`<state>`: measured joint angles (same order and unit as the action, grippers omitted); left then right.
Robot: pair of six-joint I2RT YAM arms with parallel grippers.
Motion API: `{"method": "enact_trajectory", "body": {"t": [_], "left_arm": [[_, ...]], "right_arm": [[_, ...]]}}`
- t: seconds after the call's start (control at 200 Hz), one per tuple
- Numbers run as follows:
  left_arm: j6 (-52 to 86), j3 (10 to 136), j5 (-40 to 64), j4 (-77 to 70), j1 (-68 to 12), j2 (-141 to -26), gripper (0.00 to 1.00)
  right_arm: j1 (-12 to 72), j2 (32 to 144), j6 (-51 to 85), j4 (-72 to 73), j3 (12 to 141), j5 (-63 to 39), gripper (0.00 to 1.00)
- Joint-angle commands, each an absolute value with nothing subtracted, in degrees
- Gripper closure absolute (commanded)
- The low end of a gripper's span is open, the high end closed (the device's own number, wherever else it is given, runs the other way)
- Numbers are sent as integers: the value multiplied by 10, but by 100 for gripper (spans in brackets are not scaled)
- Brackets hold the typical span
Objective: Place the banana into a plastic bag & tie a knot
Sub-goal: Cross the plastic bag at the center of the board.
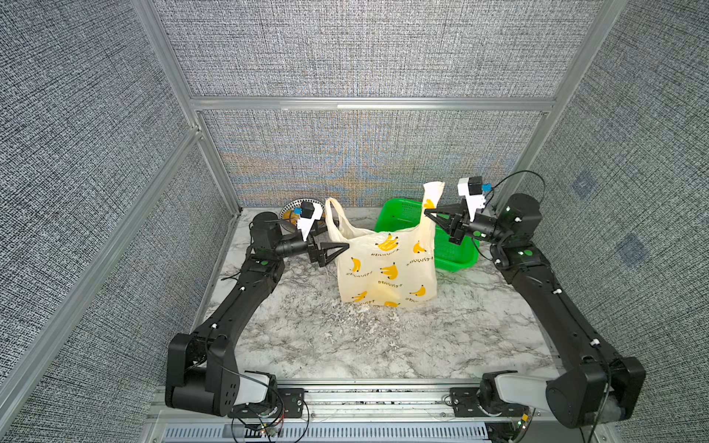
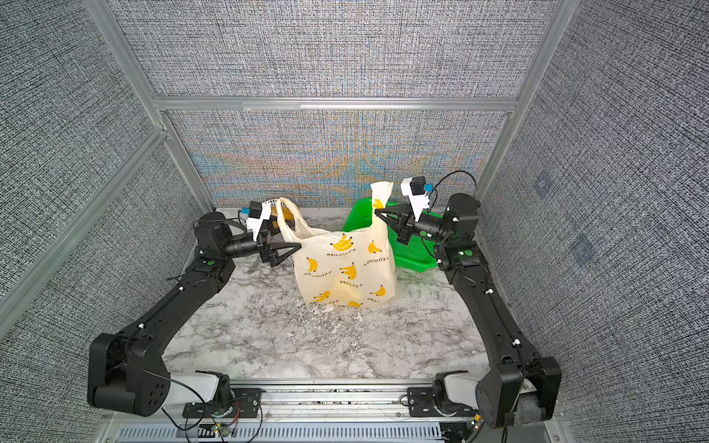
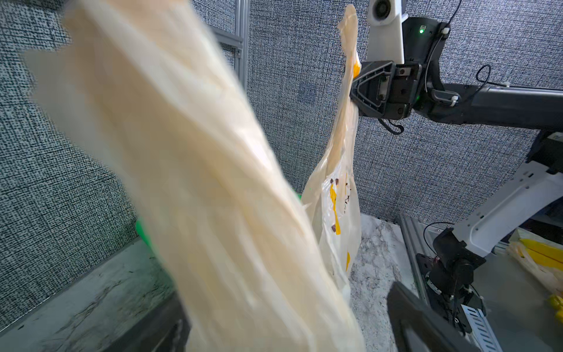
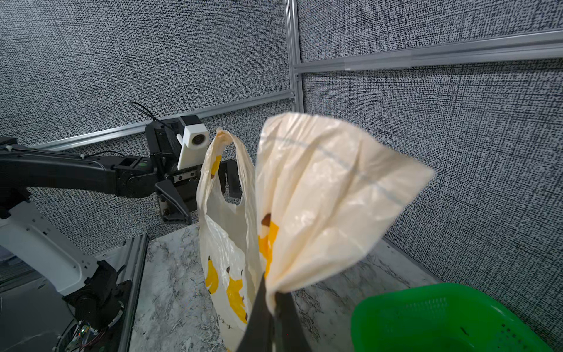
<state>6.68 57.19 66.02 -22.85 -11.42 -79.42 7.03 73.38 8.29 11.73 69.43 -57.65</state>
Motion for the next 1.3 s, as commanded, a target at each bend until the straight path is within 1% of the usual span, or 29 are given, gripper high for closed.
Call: {"method": "enact_trajectory", "body": {"t": [0.0, 0.115, 0.245, 0.3, 0.375, 0.455, 0.5, 0.591, 0.611, 0.621, 0.631, 0.651, 0.666, 0.676, 0.696, 0.766, 0.816, 0.896, 0.961, 1.036, 1.096, 1.121, 1.141, 1.216, 1.226, 1.236, 1.251, 1.266, 1.296], "left_arm": [[91, 588, 689, -268, -110, -821, 0], [147, 613, 719, -337, -109, -857, 1], [156, 643, 743, -345, -109, -881, 1], [183, 649, 751, -377, -112, -891, 1], [236, 647, 749, -445, -120, -898, 1], [237, 648, 739, -446, -134, -894, 4], [219, 649, 730, -420, -142, -890, 12], [193, 655, 693, -362, -149, -881, 36], [195, 654, 687, -359, -150, -879, 43], [195, 653, 684, -358, -150, -877, 48], [195, 652, 681, -357, -150, -876, 56], [197, 652, 674, -354, -151, -873, 80], [201, 651, 665, -351, -152, -869, 94], [203, 651, 658, -347, -152, -867, 99], [204, 651, 642, -338, -153, -862, 100], [186, 649, 582, -287, -166, -840, 100], [165, 647, 520, -236, -181, -820, 100], [121, 644, 394, -161, -223, -783, 100], [101, 640, 250, -120, -270, -752, 100], [122, 631, 131, -112, -310, -725, 100], [152, 641, 63, -77, -326, -709, 99], [160, 646, 58, -64, -327, -706, 96], [161, 652, 63, -50, -329, -705, 84], [139, 675, 73, 19, -329, -702, 29], [138, 677, 68, 33, -329, -702, 24], [132, 679, 63, 44, -328, -700, 15], [122, 680, 60, 58, -327, -697, 4], [114, 676, 60, 64, -323, -694, 1], [102, 663, 77, 61, -313, -686, 0]], "right_arm": [[70, 731, 76, 112, 702, -582, 100], [69, 730, 75, 109, 701, -584, 100], [70, 732, 74, 109, 698, -583, 100], [70, 733, 73, 109, 698, -587, 100], [70, 735, 74, 109, 697, -583, 100], [71, 736, 77, 112, 695, -584, 100], [71, 735, 78, 113, 694, -581, 100], [72, 733, 80, 117, 689, -578, 100], [72, 732, 81, 117, 688, -576, 100], [73, 732, 81, 117, 688, -575, 100], [72, 731, 81, 117, 687, -576, 100], [72, 730, 81, 117, 686, -576, 100], [73, 730, 81, 118, 686, -577, 100], [73, 730, 82, 118, 684, -576, 100], [74, 729, 82, 119, 683, -576, 100], [78, 726, 86, 121, 679, -567, 100], [83, 724, 87, 120, 677, -559, 100], [94, 722, 85, 108, 676, -530, 100], [105, 718, 83, 96, 677, -499, 100], [117, 713, 76, 81, 679, -483, 100], [125, 707, 72, 72, 682, -462, 100], [126, 705, 71, 67, 685, -458, 100], [127, 702, 72, 64, 687, -453, 100], [125, 699, 75, 32, 708, -407, 100], [124, 698, 75, 28, 711, -403, 100], [123, 698, 73, 23, 713, -400, 100], [122, 698, 72, 19, 717, -396, 100], [120, 697, 72, 15, 719, -392, 100], [115, 696, 72, 11, 720, -389, 100]]}}
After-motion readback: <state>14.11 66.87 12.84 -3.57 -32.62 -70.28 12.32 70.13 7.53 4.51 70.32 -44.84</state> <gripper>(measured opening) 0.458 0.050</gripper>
